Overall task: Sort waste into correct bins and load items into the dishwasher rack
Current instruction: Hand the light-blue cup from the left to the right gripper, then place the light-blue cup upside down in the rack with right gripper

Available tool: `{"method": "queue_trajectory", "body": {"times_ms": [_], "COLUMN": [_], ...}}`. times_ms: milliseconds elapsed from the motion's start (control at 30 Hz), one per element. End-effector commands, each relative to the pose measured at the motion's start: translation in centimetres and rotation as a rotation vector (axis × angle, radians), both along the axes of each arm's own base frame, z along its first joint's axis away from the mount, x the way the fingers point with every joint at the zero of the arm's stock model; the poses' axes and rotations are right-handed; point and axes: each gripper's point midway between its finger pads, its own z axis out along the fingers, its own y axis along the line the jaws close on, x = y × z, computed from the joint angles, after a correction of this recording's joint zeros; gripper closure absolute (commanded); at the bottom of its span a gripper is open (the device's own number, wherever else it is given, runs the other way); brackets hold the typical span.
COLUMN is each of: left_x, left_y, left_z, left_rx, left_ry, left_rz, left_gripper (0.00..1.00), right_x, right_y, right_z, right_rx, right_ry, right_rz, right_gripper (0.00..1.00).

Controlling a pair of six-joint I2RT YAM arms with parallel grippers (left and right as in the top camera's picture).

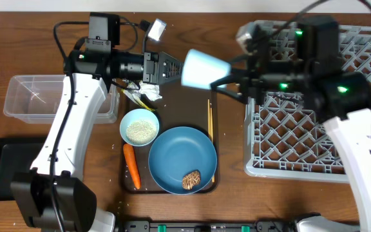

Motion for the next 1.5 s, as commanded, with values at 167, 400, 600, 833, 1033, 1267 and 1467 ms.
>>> {"method": "queue_trajectory", "body": {"times_ms": [167, 400, 600, 833, 1033, 1267, 1467], "left_x": [2.0, 2.2, 2.2, 2.2, 2.1, 2.0, 1.9], "left_y": [2.8, 3.2, 3.2, 3.2, 3.2, 3.2, 3.2], "left_z": [-0.3, -0.3, -0.4, -0.4, -0.4, -0.6, -0.7], "left_rx": [0.076, 0.08, 0.083, 0.083, 0.084, 0.085, 0.087], "left_ry": [-0.042, -0.041, -0.034, -0.033, -0.031, -0.014, 0.0], "left_rz": [0.133, 0.147, 0.148, 0.148, 0.147, 0.147, 0.146], "left_gripper": [0.17, 0.17, 0.17, 0.17, 0.17, 0.17, 0.17], "right_x": [1.3, -1.4, -2.9, -3.4, -2.9, -2.2, -3.4], "right_y": [-15.1, -28.9, -33.9, -33.9, -34.8, -35.9, -39.8], "right_z": [-0.9, -5.2, -7.4, -12.4, -15.9, -15.9, -15.7], "right_rx": [-0.211, -0.285, -0.241, -0.341, -0.41, -0.396, -0.359], "right_ry": [0.122, 0.467, 0.636, 0.882, 1.015, 0.983, 0.975], "right_rz": [-0.695, -1.331, -1.504, -1.456, -1.435, -1.465, -1.596], "right_gripper": [0.51, 0.5, 0.47, 0.5, 0.53, 0.53, 0.53]}}
